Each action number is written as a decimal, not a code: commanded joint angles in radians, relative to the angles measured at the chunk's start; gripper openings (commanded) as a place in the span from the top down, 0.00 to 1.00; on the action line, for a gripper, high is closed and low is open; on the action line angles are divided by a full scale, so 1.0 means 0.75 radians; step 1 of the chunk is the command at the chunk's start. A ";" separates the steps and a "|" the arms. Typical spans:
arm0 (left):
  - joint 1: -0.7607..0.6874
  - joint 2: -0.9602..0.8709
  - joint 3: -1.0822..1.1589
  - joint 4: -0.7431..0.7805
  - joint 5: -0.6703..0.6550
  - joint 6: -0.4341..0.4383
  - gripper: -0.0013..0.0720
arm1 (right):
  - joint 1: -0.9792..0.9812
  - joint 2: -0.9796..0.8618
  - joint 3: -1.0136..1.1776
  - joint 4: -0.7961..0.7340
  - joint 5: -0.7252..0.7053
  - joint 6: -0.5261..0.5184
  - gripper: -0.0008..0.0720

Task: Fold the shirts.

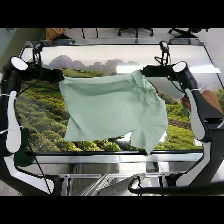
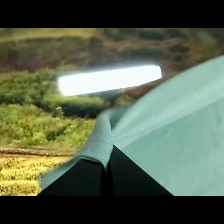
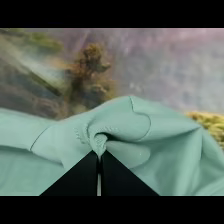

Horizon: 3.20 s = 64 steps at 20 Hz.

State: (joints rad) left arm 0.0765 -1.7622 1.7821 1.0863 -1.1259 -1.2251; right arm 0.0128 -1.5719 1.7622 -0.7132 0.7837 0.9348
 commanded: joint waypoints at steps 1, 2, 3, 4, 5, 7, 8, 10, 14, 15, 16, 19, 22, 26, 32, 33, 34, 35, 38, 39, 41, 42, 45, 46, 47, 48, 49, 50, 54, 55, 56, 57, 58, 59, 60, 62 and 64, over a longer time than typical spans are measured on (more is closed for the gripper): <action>-0.002 -0.183 0.108 0.013 -0.007 -0.030 0.97 | 0.007 -0.096 0.002 0.004 -0.021 0.026 0.96; 0.006 -0.194 0.158 0.015 -0.036 -0.065 0.97 | 0.001 -0.075 0.002 0.003 -0.005 0.026 0.88; 0.013 -0.197 0.205 0.016 -0.093 -0.104 0.97 | -0.011 -0.040 0.002 -0.002 0.038 0.028 0.62; 0.027 -0.196 0.260 0.016 -0.178 -0.132 0.97 | -0.031 0.001 0.002 -0.002 0.099 0.031 0.50; 0.049 -0.194 0.319 0.016 -0.283 -0.148 0.96 | -0.064 0.056 0.002 -0.012 0.189 0.055 0.49; 0.102 -0.162 0.362 0.015 -0.442 -0.160 0.96 | -0.146 0.170 0.002 -0.102 0.375 0.167 0.49; 0.135 -0.107 0.299 0.015 -0.463 -0.163 0.96 | -0.189 0.220 0.002 -0.172 0.468 0.227 0.49; 0.203 0.021 0.093 0.016 -0.510 -0.163 0.96 | -0.270 0.303 -0.017 -0.307 0.671 0.313 0.49; 0.322 0.306 -0.446 0.013 -0.392 -0.084 0.91 | -0.410 0.485 -0.292 -0.341 0.789 0.334 0.48; 0.337 0.344 -0.529 0.013 -0.312 -0.077 0.39 | -0.428 0.525 -0.389 -0.342 0.782 0.339 0.46; 0.337 0.368 -0.592 0.013 -0.217 -0.078 0.04 | -0.433 0.553 -0.477 -0.344 0.780 0.340 0.34; 0.335 0.357 -0.587 0.018 -0.204 -0.078 0.03 | -0.429 0.566 -0.695 -0.367 0.755 0.328 0.27; 0.389 0.377 -0.538 0.026 -0.484 -0.078 0.04 | -0.430 0.527 -0.824 -0.376 0.661 0.284 0.27; 0.472 0.576 -0.878 0.025 -0.523 -0.088 0.04 | -0.429 0.418 -0.837 -0.350 0.621 0.235 0.27; 0.486 0.864 -1.446 0.027 -0.292 -0.087 0.04 | -0.428 0.273 -0.837 -0.165 0.594 0.080 0.28; 0.486 0.893 -1.497 0.028 -0.264 -0.087 0.04 | -0.428 0.257 -0.837 -0.119 0.593 0.052 0.38; 0.486 0.923 -1.542 0.025 -0.238 -0.088 0.04 | -0.427 0.247 -0.837 -0.081 0.593 0.027 0.40; 0.486 0.948 -1.581 0.023 -0.210 -0.089 0.04 | -0.427 0.241 -0.837 -0.053 0.595 0.013 0.40; 0.486 0.971 -1.678 0.024 -0.130 -0.088 0.04 | -0.424 0.231 -0.837 0.007 0.600 -0.026 0.63; 0.486 0.969 -1.704 0.024 -0.099 -0.088 0.04 | -0.424 0.231 -0.837 0.029 0.607 -0.052 0.77; 0.486 0.934 -1.734 0.024 -0.033 -0.087 0.04 | -0.418 0.231 -0.837 0.072 0.606 -0.065 0.88; 0.486 0.894 -1.741 0.017 -0.018 -0.086 0.04 | -0.414 0.231 -0.837 0.094 0.606 -0.085 0.88; 0.486 0.737 -1.738 -0.064 -0.038 0.001 0.04 | -0.407 0.231 -0.837 0.110 0.605 -0.101 0.88; 0.486 0.683 -1.737 -0.163 -0.060 0.083 0.04 | -0.407 0.231 -0.837 0.110 0.604 -0.101 0.88; 0.486 0.636 -1.737 -0.262 -0.090 0.166 0.06 | -0.407 0.231 -0.837 0.110 0.604 -0.101 0.88; 0.486 0.590 -1.736 -0.350 -0.120 0.241 0.30 | -0.407 0.231 -0.837 0.109 0.604 -0.101 0.88; 0.486 0.551 -1.735 -0.407 -0.144 0.294 0.56 | -0.407 0.231 -0.837 0.109 0.604 -0.101 0.88; 0.486 0.517 -1.735 -0.430 -0.156 0.315 0.80 | -0.407 0.231 -0.837 0.110 0.605 -0.101 0.90; 0.486 0.454 -1.652 -0.429 -0.244 0.307 0.97 | -0.420 0.255 -0.835 0.112 0.608 -0.100 0.96; 0.486 0.468 -1.607 -0.434 -0.278 0.285 0.97 | -0.430 0.284 -0.834 0.134 0.618 -0.101 0.96; 0.486 0.494 -1.555 -0.446 -0.316 0.269 0.97 | -0.443 0.319 -0.828 0.179 0.638 -0.110 0.96; 0.486 0.544 -1.491 -0.488 -0.357 0.267 0.97 | -0.463 0.368 -0.818 0.258 0.664 -0.138 0.96; 0.486 0.599 -1.425 -0.548 -0.387 0.258 0.97 | -0.492 0.428 -0.801 0.368 0.695 -0.173 0.96; 0.486 0.678 -1.324 -0.663 -0.422 0.257 0.97 | -0.525 0.492 -0.777 0.480 0.714 -0.200 0.96; 0.486 0.758 -1.219 -0.789 -0.441 0.257 0.97 | -0.563 0.565 -0.747 0.606 0.716 -0.228 0.96; 0.486 0.901 -0.996 -1.006 -0.450 0.257 0.97 | -0.648 0.731 -0.663 0.862 0.708 -0.298 0.96; 0.486 1.025 -0.750 -1.148 -0.424 0.253 0.96 | -0.729 0.907 -0.554 1.022 0.652 -0.327 0.96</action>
State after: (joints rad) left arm 0.4408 -1.1206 0.9966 0.4416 -1.4319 -1.0313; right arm -0.4587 -1.0489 1.2610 -0.1871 1.2995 0.7456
